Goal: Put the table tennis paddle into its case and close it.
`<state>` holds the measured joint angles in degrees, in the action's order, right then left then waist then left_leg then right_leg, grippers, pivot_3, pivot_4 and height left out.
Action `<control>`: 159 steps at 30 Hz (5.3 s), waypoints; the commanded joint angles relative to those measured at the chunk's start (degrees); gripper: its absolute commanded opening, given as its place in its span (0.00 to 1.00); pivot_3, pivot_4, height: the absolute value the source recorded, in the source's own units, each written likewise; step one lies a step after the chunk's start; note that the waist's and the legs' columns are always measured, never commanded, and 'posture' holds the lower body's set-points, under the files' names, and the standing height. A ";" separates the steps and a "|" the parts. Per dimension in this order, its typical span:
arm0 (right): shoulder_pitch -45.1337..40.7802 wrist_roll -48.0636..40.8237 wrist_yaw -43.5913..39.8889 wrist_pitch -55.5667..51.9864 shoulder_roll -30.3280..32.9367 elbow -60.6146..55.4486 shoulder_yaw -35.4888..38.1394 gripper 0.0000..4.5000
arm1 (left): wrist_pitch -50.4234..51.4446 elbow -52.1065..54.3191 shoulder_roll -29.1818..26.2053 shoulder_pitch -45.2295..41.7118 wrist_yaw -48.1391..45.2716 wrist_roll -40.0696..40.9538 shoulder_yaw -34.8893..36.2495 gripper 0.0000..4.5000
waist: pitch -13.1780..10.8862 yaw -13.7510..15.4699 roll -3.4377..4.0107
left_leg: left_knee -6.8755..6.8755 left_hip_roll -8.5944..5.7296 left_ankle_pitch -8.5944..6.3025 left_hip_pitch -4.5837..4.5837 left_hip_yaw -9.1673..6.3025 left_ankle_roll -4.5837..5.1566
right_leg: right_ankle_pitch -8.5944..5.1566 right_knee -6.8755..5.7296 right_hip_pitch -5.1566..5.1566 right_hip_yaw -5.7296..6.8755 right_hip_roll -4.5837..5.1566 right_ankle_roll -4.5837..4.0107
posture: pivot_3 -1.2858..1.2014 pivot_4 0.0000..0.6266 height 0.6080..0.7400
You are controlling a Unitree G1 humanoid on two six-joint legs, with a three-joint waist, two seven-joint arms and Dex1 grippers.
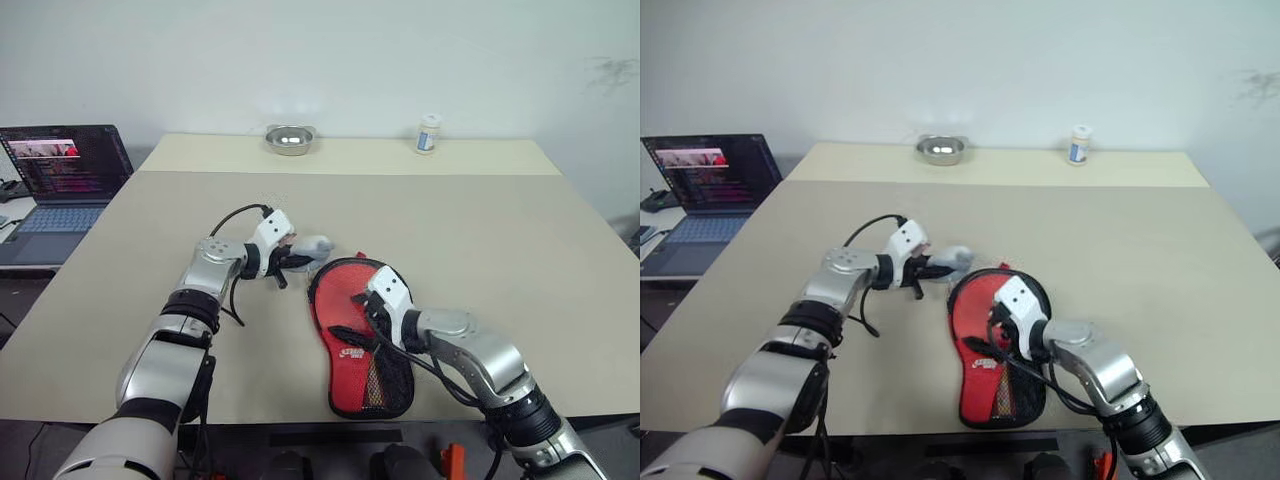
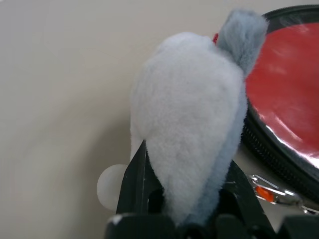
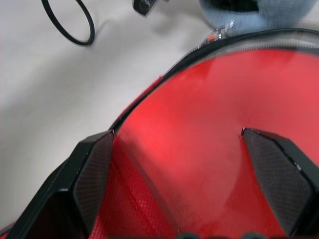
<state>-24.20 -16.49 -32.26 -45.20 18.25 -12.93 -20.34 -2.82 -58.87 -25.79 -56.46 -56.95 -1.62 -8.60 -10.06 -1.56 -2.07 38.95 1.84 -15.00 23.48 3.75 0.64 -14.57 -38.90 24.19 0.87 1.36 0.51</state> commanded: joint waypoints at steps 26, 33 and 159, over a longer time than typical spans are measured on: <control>5.03 2.08 -3.78 -8.73 2.79 -1.23 -4.34 1.00 | -8.07 -19.62 15.48 -17.80 38.02 -29.18 -17.00 0.09 | 0.54 1.68 -0.40 | -0.01 -0.05 0.02 -0.86 -0.13 0.03 | -0.17 0.01 -0.90 0.11 0.19 0.30 | 0.52 0.24 1.00; 8.26 1.02 -4.11 -13.23 5.67 -7.21 -5.65 1.00 | -8.91 -20.39 22.89 -21.81 43.80 -30.25 -15.82 0.09 | 0.53 1.60 -0.42 | -0.10 -0.12 -0.01 -0.45 -0.14 0.02 | -0.20 0.34 -0.67 0.18 0.37 0.36 | 0.52 0.24 1.00; -16.27 4.39 -6.57 5.90 18.05 27.18 15.86 0.79 | -6.39 0.47 16.91 4.49 -13.61 -2.05 -5.00 1.00 | 0.44 1.43 0.32 | -0.06 -0.13 0.00 0.33 -0.16 0.09 | 0.18 0.76 -0.10 0.10 0.05 0.24 | 0.52 0.24 1.00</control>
<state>-39.37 -12.58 -38.66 -39.70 35.80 15.14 -5.26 -9.24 -56.05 -9.19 -53.13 -70.66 -2.22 -12.11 -9.63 -0.13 -1.75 38.89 1.71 -15.01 23.79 3.60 0.72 -14.40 -38.14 24.08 0.98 1.40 0.75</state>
